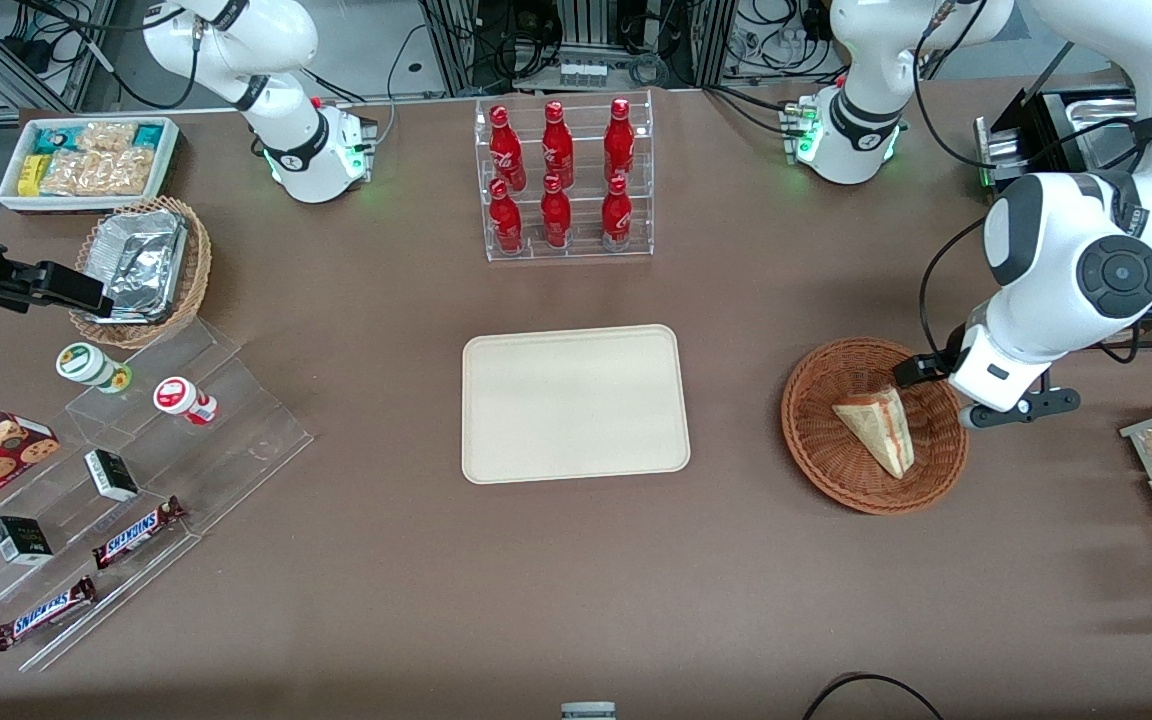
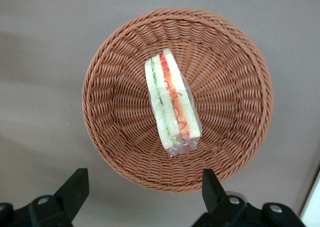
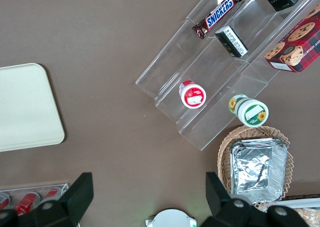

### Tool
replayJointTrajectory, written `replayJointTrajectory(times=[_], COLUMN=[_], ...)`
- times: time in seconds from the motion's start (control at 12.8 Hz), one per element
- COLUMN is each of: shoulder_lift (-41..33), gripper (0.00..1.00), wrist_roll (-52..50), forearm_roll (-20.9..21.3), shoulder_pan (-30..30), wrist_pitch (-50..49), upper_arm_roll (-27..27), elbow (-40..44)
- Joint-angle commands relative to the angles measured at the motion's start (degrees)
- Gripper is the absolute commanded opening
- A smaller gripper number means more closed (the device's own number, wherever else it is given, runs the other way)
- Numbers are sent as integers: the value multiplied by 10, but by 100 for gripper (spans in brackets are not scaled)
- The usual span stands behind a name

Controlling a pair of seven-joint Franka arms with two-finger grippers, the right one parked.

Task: Place sandwich from basket to tray
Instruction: 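Move the left gripper over the wrapped sandwich in the wicker basket, then lower the left gripper and close it on the sandwich's wrapped edge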

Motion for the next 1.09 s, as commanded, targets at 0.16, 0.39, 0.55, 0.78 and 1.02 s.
replayJointTrajectory(times=[0.16, 0.39, 0.55, 0.78, 1.02], shoulder_lift=[5, 4, 2, 10, 31], gripper=[100, 100, 100, 100, 100], wrist_roll=[-157, -172, -197, -220, -237], forearm_roll=[-49, -52, -51, -51, -51], shoulder_pan=[-4, -4, -5, -8, -21], wrist_pitch=[35, 67, 127, 163, 188], upper_arm_roll=[2, 2, 2, 2, 2], elbow=[-6, -20, -60, -79, -80])
